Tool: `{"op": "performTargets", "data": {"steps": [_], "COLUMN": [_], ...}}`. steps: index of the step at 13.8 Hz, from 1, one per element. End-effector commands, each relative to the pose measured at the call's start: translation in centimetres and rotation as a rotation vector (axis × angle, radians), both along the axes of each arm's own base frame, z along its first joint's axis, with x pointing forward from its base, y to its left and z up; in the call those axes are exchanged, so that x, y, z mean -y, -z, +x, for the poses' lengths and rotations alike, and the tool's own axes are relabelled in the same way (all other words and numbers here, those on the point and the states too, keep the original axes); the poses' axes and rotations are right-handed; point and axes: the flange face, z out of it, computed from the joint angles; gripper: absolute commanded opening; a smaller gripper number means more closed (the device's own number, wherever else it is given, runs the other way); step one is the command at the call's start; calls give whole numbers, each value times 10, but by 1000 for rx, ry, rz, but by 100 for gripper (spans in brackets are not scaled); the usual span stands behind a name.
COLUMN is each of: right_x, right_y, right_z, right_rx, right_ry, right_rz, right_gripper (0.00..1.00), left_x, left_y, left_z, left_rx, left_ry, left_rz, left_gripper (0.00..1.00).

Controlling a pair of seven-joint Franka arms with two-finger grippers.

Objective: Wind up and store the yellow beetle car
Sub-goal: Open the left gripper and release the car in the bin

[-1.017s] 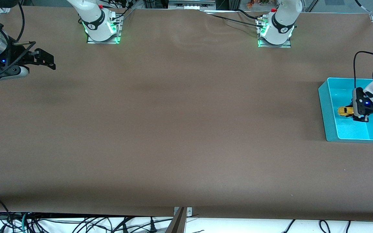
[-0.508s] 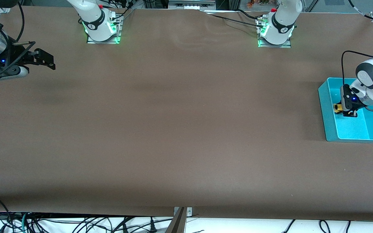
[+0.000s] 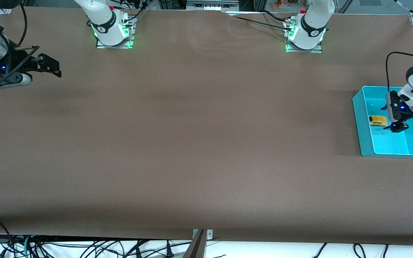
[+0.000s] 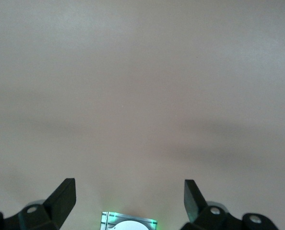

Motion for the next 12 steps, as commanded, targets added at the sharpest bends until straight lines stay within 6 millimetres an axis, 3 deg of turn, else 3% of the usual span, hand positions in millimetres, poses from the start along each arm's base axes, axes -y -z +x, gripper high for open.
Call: {"op": "performTargets", "data": {"steps": [1,4,6,12], "right_x": [0,1,1,1], "right_y": [-7,-7,-7,-7], "right_z": [-3,-3,-3,-3], "right_rx": [2,2,2,2], "right_ry": [0,1,1,0], "right_rz": [-10,-10,-10,-10], "right_gripper": [100,100,100,100], "left_x": [2,26,62,173], "left_y": [-58,-119,-165,-264], "left_z": [7,12,21,63], "left_rx": [-27,-101,-128,-156], "left_ry": [-151,-406,-584,-1044], "left_rz": [-53,-82,-66,-32], "left_gripper": [100,100,100,100]}}
